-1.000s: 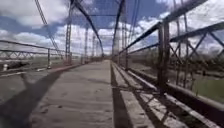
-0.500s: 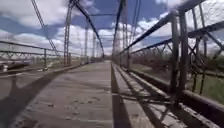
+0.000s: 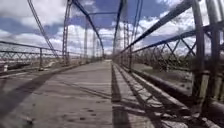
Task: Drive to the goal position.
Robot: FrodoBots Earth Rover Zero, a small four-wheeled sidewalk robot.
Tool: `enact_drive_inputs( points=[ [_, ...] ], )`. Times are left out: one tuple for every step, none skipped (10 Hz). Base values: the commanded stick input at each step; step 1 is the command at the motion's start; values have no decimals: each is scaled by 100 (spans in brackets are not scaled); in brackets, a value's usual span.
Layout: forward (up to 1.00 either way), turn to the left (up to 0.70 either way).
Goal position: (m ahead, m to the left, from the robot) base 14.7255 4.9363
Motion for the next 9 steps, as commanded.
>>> enact_drive_inputs(
  points=[
    [85, 0],
    [85, 0],
    [85, 0],
    [85, 0],
    [85, 0],
    [85, 0],
    [85, 0],
    [85, 0],
    [85, 0]
  ],
)
